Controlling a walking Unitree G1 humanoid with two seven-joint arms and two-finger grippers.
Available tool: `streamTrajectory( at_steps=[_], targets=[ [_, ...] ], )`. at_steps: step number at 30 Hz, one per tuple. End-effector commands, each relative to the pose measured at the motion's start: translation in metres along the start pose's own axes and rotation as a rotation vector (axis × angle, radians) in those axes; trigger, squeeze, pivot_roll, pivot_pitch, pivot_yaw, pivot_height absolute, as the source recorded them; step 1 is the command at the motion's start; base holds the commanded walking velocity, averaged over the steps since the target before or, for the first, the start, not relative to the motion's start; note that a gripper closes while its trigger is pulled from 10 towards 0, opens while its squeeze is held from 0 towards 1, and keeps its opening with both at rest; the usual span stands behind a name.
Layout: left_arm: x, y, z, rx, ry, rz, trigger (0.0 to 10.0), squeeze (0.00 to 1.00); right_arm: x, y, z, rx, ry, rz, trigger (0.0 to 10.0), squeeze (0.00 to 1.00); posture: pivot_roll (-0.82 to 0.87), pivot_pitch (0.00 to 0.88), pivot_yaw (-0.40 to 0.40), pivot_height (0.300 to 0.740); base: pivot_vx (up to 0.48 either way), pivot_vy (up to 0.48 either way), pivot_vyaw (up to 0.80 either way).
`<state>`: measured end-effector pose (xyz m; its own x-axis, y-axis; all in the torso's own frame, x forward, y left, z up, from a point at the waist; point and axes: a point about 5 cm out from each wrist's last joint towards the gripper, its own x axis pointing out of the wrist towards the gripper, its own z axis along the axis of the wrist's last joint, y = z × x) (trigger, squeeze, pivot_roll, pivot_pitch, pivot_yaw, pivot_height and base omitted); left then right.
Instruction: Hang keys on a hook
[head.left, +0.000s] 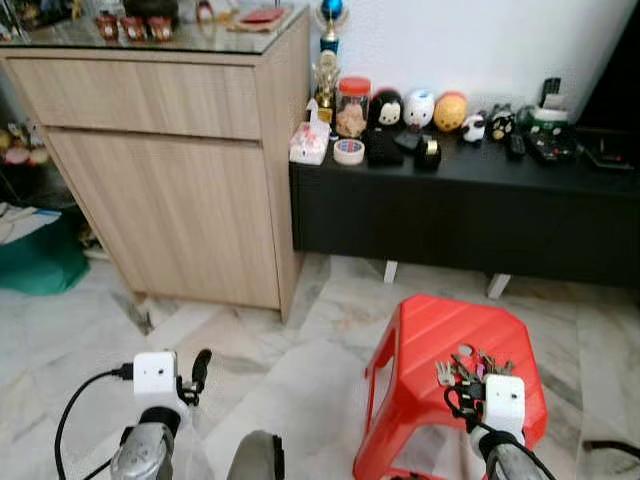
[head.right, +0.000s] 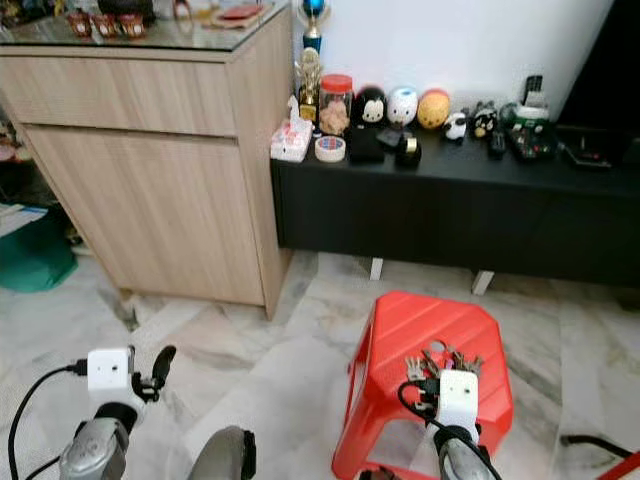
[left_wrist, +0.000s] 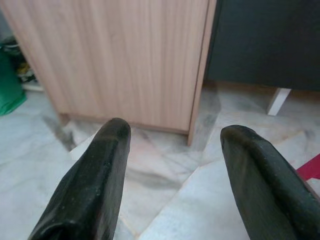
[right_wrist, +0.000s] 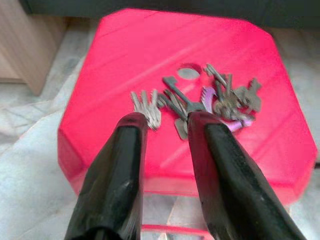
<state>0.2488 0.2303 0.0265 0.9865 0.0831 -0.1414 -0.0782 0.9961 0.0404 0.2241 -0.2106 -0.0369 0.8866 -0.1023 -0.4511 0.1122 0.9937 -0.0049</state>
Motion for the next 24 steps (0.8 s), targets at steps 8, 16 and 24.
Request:
streamTrajectory(
  at_steps=[8, 16, 24],
  targets=[
    [0.005, -0.001, 0.002, -0.020, 0.004, -0.004, 10.0, 0.00, -0.003, 0.000, -0.011, 0.009, 0.057, -0.013, 10.0, 0.00, 0.04, 0.000, -0.036, 0.627, 0.242, 0.000, 0.00],
    [0.005, 0.000, 0.000, -0.021, 0.012, -0.008, 10.0, 0.00, -0.003, 0.000, -0.013, 0.019, 0.069, -0.021, 10.0, 0.00, 0.05, 0.000, -0.036, 0.627, 0.348, 0.000, 0.00],
    [0.004, 0.001, 0.000, -0.018, 0.008, -0.010, 10.0, 0.00, -0.001, 0.002, -0.012, 0.029, 0.072, -0.021, 10.0, 0.00, 0.05, 0.000, -0.039, 0.627, 0.255, 0.000, 0.00]
  ],
)
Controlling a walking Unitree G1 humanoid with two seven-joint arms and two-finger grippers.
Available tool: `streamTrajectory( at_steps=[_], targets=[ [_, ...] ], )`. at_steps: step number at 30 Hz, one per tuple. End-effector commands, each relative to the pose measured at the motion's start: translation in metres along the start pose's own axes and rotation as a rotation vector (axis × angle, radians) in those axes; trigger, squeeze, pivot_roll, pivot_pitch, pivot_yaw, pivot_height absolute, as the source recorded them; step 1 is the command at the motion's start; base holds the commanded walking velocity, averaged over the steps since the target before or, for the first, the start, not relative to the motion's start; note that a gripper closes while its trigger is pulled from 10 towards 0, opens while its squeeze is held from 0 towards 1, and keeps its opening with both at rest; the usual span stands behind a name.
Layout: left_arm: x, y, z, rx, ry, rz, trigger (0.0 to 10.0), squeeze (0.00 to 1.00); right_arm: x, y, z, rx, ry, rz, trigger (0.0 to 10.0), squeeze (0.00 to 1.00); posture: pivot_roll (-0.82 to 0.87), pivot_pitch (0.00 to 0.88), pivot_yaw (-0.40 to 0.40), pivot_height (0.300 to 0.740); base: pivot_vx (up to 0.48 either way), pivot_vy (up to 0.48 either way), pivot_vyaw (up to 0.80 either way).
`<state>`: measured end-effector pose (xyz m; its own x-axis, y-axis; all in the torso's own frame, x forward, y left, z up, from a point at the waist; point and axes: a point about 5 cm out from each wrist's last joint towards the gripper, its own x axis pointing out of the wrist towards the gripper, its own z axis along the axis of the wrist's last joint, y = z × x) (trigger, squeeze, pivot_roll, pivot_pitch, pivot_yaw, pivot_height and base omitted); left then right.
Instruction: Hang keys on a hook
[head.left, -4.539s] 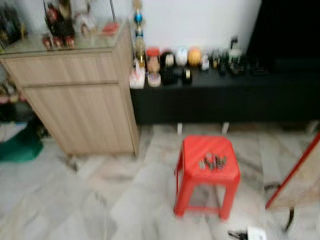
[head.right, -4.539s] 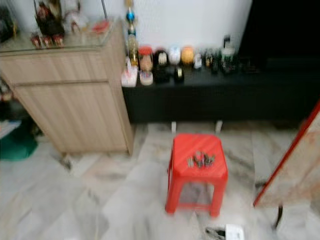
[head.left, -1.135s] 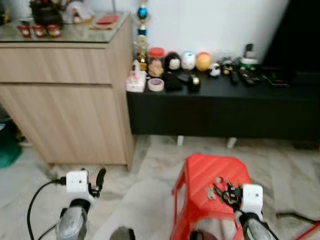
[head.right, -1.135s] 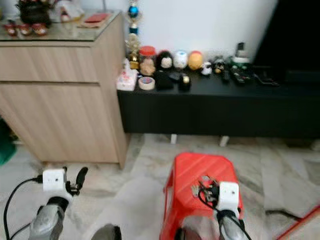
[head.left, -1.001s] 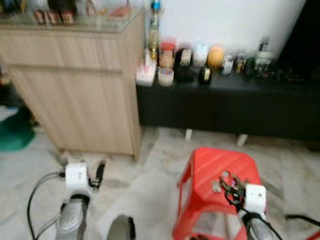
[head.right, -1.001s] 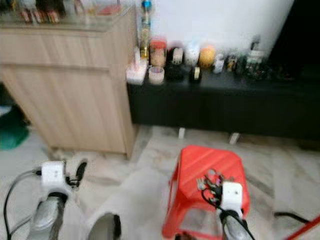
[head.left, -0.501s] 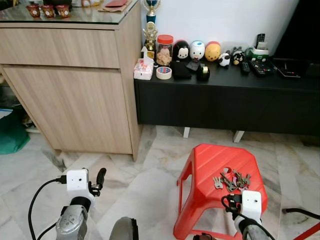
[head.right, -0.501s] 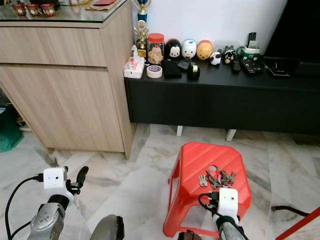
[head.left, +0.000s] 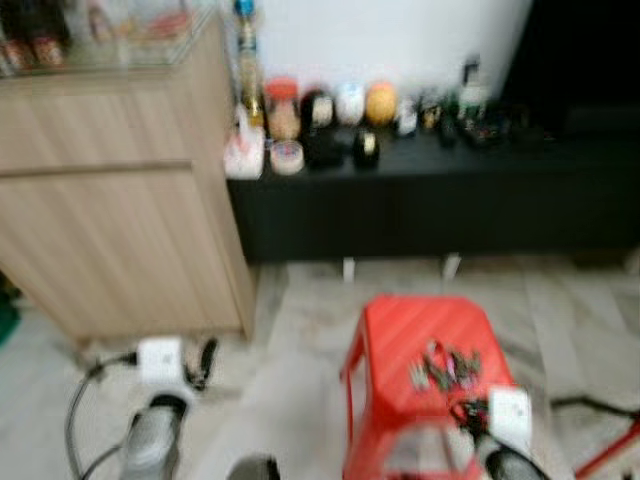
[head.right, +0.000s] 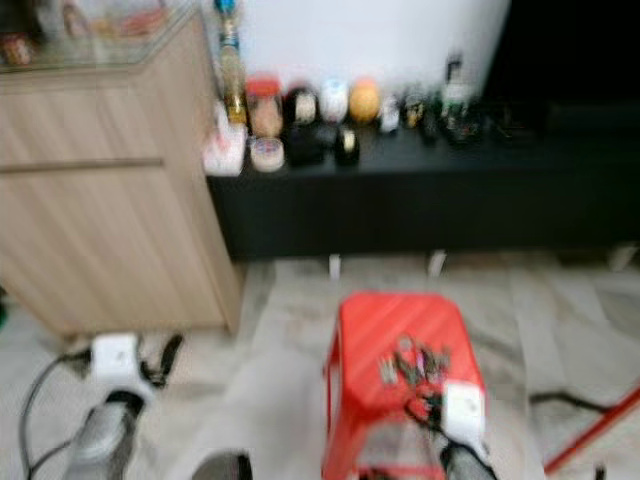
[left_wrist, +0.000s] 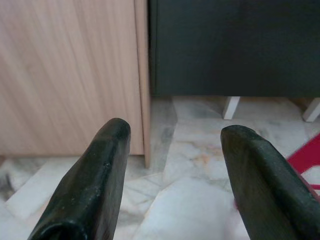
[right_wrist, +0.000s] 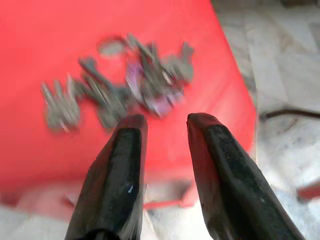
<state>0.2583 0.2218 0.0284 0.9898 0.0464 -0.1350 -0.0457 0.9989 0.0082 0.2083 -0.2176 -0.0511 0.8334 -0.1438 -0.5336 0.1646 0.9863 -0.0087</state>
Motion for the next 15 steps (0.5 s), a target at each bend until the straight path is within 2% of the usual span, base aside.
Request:
streamTrajectory(
  at_steps=[1, 15],
  targets=[
    [-0.0045, 0.0099, -0.0033, 0.009, 0.015, 0.027, 10.0, 0.00, 0.0043, 0.0108, 0.0075, 0.005, -0.023, 0.027, 10.0, 0.00, 0.05, 0.000, -0.039, 0.627, 0.000, 0.000, 0.00],
    [-0.0043, 0.0075, -0.0054, 0.006, 0.027, 0.013, 10.0, 0.00, 0.0044, 0.0137, 0.0056, -0.002, -0.001, 0.078, 10.0, 0.00, 0.04, 0.000, -0.036, 0.627, 0.000, 0.000, 0.00]
  ],
)
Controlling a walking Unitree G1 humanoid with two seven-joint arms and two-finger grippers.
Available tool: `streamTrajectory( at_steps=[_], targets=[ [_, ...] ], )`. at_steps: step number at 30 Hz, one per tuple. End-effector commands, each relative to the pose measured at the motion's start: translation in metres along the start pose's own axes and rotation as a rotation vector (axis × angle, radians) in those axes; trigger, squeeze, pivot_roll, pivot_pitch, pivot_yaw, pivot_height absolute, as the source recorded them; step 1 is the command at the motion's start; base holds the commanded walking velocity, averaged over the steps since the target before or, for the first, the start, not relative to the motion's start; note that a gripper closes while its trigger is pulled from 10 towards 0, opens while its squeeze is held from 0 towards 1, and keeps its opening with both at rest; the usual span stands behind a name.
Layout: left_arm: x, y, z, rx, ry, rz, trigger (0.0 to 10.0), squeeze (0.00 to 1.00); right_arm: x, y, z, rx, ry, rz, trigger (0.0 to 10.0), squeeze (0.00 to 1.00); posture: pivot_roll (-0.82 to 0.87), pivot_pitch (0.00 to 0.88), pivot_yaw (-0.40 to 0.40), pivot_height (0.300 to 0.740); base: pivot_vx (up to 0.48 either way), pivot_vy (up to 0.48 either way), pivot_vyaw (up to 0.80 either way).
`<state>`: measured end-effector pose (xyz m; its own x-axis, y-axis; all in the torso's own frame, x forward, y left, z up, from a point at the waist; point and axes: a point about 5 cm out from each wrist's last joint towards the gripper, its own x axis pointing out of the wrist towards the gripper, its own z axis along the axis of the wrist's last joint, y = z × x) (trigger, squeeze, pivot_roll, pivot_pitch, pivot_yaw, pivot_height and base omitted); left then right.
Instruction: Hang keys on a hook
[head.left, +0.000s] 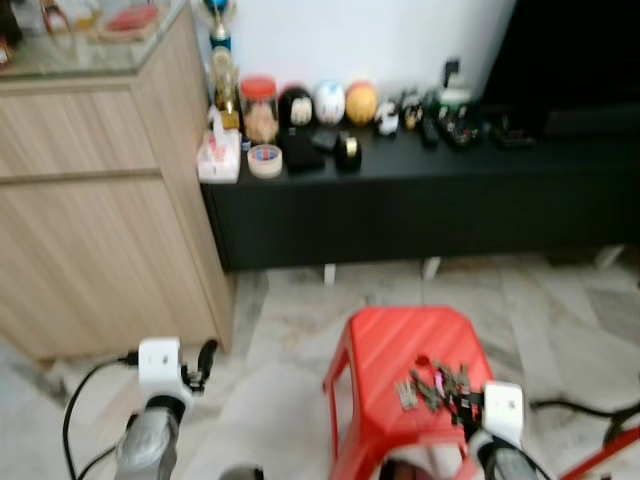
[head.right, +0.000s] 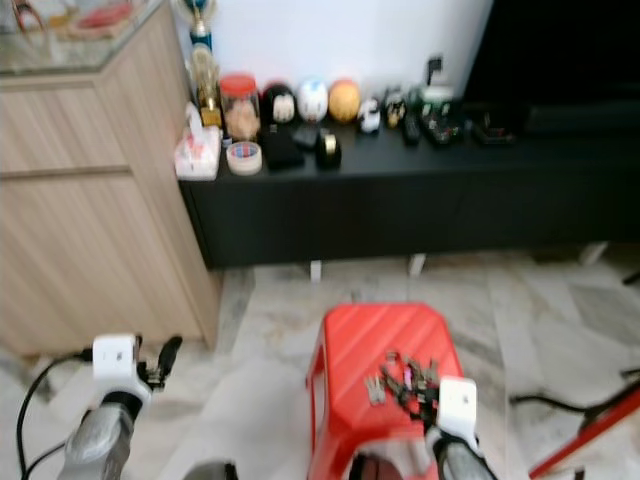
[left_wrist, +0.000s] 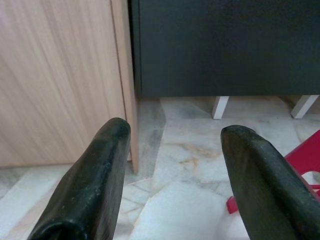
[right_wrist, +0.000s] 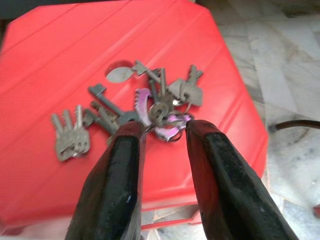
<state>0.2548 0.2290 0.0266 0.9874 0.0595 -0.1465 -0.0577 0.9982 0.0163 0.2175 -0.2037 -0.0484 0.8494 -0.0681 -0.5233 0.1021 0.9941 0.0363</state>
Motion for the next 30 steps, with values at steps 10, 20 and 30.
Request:
streamTrajectory(
  at_steps=[10, 20, 30],
  targets=[
    [-0.004, 0.007, -0.004, 0.010, 0.011, 0.037, 10.0, 0.00, 0.002, 0.005, 0.002, -0.020, 0.007, 0.073, 10.0, 0.00, 0.04, 0.000, -0.041, 0.627, 0.000, -0.267, 0.33],
    [-0.006, 0.006, -0.006, 0.006, 0.024, 0.040, 10.0, 0.00, 0.005, 0.008, 0.005, -0.037, 0.023, 0.125, 10.0, 0.00, 0.04, 0.000, -0.044, 0.627, 0.000, -0.103, 0.05],
    [-0.004, 0.004, -0.007, -0.001, 0.031, 0.044, 10.0, 0.00, 0.011, 0.013, 0.015, -0.088, 0.017, 0.177, 10.0, 0.00, 0.04, 0.000, -0.045, 0.627, 0.000, 0.000, 0.05]
  ],
)
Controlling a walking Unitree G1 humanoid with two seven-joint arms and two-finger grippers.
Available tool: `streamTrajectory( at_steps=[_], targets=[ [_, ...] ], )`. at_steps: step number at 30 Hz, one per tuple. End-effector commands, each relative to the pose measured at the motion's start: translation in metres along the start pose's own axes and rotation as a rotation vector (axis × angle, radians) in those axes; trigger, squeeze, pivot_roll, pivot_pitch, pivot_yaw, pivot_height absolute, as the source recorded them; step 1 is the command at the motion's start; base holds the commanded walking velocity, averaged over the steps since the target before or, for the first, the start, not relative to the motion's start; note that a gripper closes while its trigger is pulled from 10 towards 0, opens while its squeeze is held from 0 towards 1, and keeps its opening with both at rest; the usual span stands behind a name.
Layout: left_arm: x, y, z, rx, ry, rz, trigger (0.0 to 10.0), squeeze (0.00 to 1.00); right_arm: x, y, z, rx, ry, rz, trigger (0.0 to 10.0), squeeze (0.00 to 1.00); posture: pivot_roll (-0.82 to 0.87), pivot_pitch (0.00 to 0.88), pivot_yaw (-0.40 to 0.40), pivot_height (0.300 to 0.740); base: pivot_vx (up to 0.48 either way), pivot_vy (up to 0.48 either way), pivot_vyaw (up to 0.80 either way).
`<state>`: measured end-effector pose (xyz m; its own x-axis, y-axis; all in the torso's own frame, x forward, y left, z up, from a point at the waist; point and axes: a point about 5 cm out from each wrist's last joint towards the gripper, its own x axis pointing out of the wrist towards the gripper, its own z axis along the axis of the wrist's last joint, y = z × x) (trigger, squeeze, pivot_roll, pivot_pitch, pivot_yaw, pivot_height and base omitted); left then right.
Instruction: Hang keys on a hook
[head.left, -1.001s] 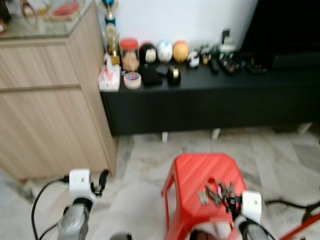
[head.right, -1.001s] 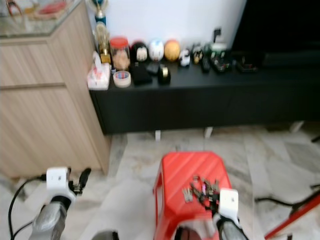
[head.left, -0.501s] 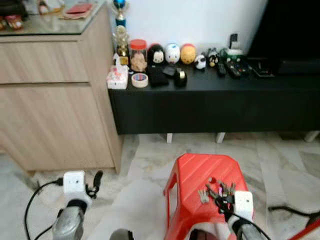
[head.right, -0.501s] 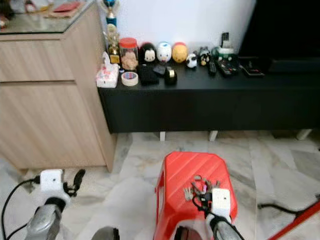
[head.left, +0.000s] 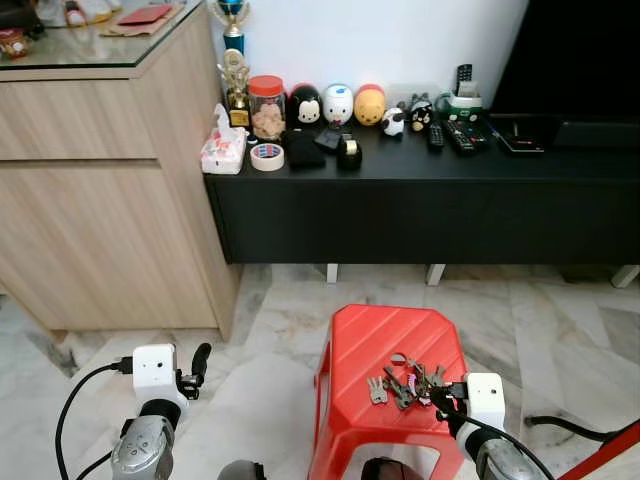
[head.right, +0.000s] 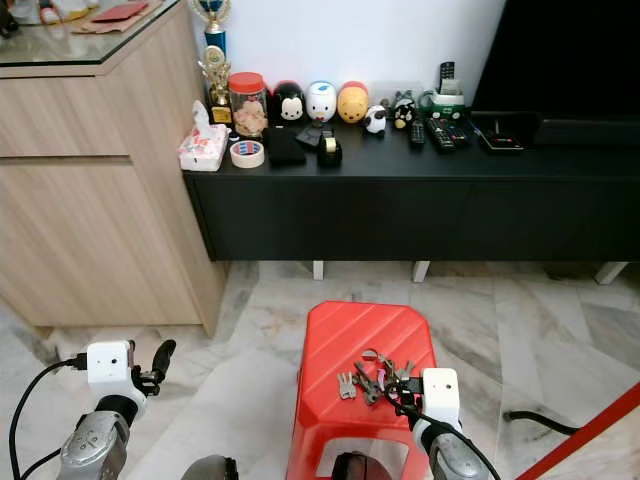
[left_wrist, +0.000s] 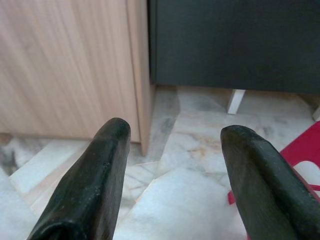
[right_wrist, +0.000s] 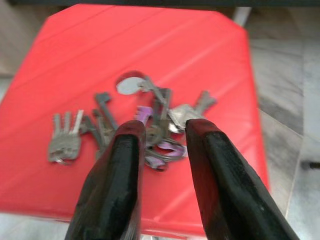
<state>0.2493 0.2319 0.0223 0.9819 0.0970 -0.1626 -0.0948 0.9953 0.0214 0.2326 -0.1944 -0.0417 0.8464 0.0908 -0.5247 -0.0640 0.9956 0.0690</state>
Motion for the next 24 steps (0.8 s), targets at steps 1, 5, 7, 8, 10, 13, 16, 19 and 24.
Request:
streamTrajectory(
  at_steps=[1, 5, 7, 8, 10, 13, 16, 19, 24],
  targets=[
    [0.0006, 0.0005, -0.0018, 0.000, 0.014, 0.006, 10.0, 0.00, 0.0021, 0.0017, 0.0026, -0.028, 0.007, 0.018, 10.0, 0.00, 0.04, 0.000, -0.045, 0.627, 0.000, 0.000, 0.49],
    [0.0019, 0.0010, -0.0010, -0.002, 0.012, 0.012, 10.0, 0.00, 0.0025, 0.0028, 0.0029, -0.036, 0.009, 0.034, 10.0, 0.00, 0.04, 0.000, -0.050, 0.627, 0.000, 0.000, 0.80],
    [0.0022, 0.0018, -0.0008, -0.003, 0.012, 0.015, 10.0, 0.00, 0.0025, 0.0031, 0.0025, -0.034, 0.012, 0.036, 10.0, 0.00, 0.04, 0.000, -0.052, 0.627, 0.000, 0.000, 0.68],
    [0.0023, 0.0020, -0.0008, -0.003, 0.012, 0.016, 10.0, 0.00, 0.0025, 0.0032, 0.0022, -0.034, 0.014, 0.036, 10.0, 0.00, 0.04, 0.000, -0.054, 0.627, 0.000, 0.000, 0.46],
    [0.0023, 0.0029, -0.0017, -0.005, 0.017, 0.019, 10.0, 0.00, 0.0024, 0.0028, 0.0003, -0.018, 0.027, 0.025, 10.0, 0.00, 0.04, 0.000, -0.054, 0.627, 0.000, 0.000, 0.00],
    [0.0020, 0.0029, -0.0027, -0.007, 0.022, 0.018, 10.0, 0.00, 0.0025, 0.0023, 0.0003, -0.016, 0.031, 0.023, 10.0, 0.00, 0.04, 0.000, -0.055, 0.627, 0.000, 0.000, 0.00],
    [0.0016, 0.0024, -0.0034, -0.010, 0.025, 0.017, 10.0, 0.00, 0.0029, 0.0015, 0.0005, -0.024, 0.037, 0.017, 10.0, 0.00, 0.05, 0.000, -0.058, 0.627, 0.000, 0.000, 0.00],
    [0.0013, 0.0017, -0.0053, -0.016, 0.033, 0.016, 10.0, 0.00, 0.0043, -0.0003, 0.0028, -0.031, 0.042, -0.004, 10.0, 0.00, 0.05, 0.000, -0.063, 0.627, 0.000, 0.000, 0.00],
    [0.0013, 0.0010, -0.0086, -0.025, 0.047, 0.018, 10.0, 0.00, 0.0058, -0.0014, 0.0045, -0.033, 0.053, -0.018, 10.0, 0.00, 0.06, 0.000, -0.067, 0.627, 0.000, 0.000, 0.00]
  ],
)
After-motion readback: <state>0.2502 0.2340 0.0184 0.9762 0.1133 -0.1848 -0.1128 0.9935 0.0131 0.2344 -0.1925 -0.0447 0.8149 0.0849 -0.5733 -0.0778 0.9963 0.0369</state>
